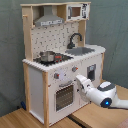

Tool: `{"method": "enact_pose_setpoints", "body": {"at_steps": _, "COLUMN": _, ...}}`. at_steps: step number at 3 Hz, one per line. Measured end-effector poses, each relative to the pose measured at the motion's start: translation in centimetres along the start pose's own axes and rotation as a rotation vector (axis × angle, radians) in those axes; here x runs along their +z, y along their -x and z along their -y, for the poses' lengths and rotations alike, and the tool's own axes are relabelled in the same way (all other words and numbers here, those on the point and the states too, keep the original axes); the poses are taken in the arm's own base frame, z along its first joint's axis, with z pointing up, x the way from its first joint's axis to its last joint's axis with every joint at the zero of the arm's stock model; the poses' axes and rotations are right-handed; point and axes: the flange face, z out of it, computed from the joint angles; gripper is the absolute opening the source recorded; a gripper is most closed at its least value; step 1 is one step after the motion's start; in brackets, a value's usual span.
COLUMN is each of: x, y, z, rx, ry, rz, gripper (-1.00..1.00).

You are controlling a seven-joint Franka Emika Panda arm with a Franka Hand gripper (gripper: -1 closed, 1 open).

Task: Play with the kitchen

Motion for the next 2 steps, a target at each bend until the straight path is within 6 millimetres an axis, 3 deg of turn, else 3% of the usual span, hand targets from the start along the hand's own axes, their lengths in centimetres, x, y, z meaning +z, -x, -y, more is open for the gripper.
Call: {"method": "enact_pose_setpoints", "body": {"at_steps": 2, "x": -1.8, "y": -2.2, "z": -3.7, "rx": -0.142, "ry": 0.046, "rz": -0.053, "gripper": 1.00}}
